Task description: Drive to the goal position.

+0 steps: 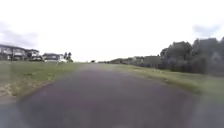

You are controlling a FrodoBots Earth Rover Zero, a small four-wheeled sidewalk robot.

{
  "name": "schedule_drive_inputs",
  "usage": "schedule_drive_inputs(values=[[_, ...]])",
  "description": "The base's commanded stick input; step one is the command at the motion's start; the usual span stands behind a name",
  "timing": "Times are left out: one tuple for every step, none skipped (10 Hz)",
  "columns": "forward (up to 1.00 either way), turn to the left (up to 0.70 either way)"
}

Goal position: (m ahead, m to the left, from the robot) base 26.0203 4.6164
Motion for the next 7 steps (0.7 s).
schedule_drive_inputs(values=[[0.7,0.0],[0.7,0.0],[0.7,0.0],[0.7,0.0],[0.7,0.0],[0.7,0.0],[0.7,0.0]])
